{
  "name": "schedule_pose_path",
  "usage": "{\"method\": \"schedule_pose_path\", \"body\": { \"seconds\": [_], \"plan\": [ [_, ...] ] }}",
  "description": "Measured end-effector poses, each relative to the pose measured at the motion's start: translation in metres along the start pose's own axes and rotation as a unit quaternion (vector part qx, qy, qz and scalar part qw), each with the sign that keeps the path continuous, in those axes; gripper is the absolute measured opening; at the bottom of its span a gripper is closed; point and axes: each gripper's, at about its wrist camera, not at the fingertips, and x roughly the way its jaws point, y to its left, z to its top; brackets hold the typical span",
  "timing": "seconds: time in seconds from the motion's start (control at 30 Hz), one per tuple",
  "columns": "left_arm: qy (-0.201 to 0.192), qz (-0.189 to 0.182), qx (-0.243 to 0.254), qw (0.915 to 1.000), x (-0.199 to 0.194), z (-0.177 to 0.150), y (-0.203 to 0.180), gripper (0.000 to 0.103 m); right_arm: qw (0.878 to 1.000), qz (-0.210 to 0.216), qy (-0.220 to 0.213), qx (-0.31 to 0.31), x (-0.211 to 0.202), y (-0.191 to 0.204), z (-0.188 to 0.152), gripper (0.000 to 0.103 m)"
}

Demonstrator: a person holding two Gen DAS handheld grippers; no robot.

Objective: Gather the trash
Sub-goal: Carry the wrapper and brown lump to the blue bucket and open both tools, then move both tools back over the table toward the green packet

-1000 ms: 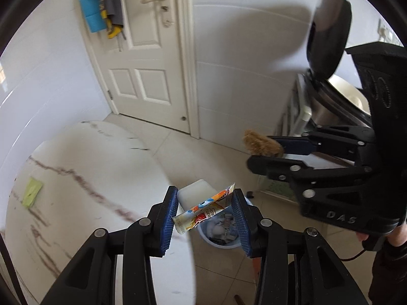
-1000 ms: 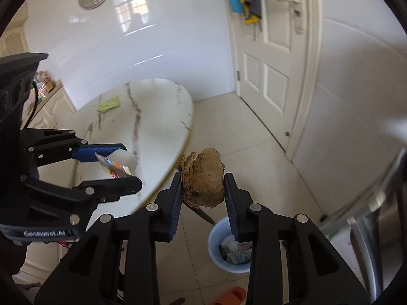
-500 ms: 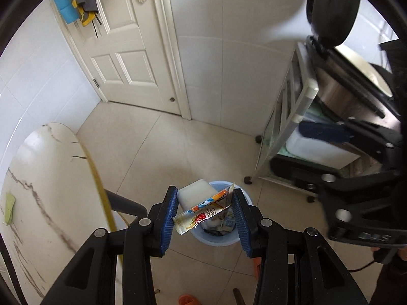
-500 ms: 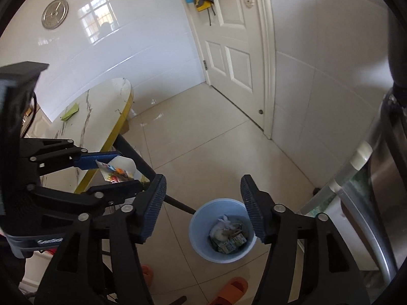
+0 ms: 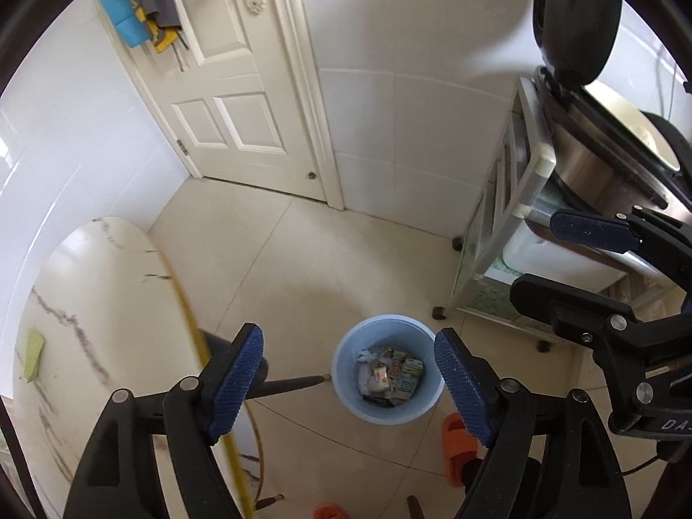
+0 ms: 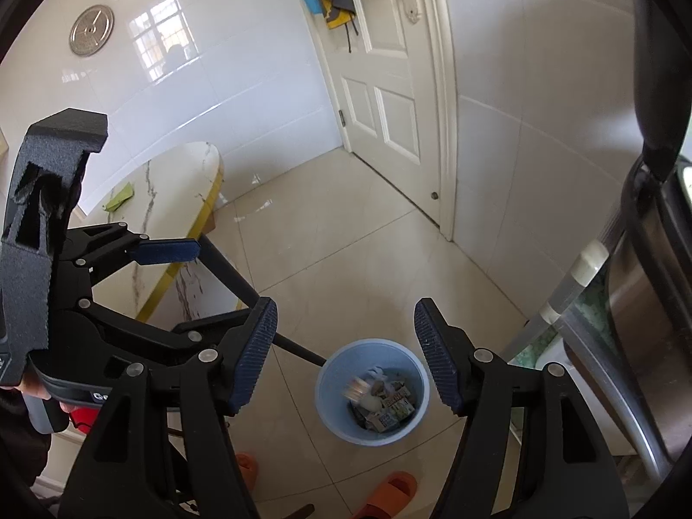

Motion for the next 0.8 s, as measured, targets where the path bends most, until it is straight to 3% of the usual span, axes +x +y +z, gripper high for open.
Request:
{"method": "schedule_pose_path", "body": {
  "seconds": [0.37,0.57,0.8],
  "plan": [
    [-0.056,0.029,-0.027,0.9976,-0.087,-0.059,0.055,0.089,0.998,0.004,-0.023,-0.056,-0.032,0.078,0.014,0.07],
    [-0.081,0.099,-0.038,0.9911,-0.131,-0.112,0.133,0.097,0.997,0.0,-0.026,-0.069,-0.029,0.113,0.011,0.078],
    [-0.074,0.177,-0.083,0.9779,-0.116,-0.146,0.234,0.097,0.999,-0.025,-0.017,-0.04,0.008,0.11,0.007,0.078]
  ]
}}
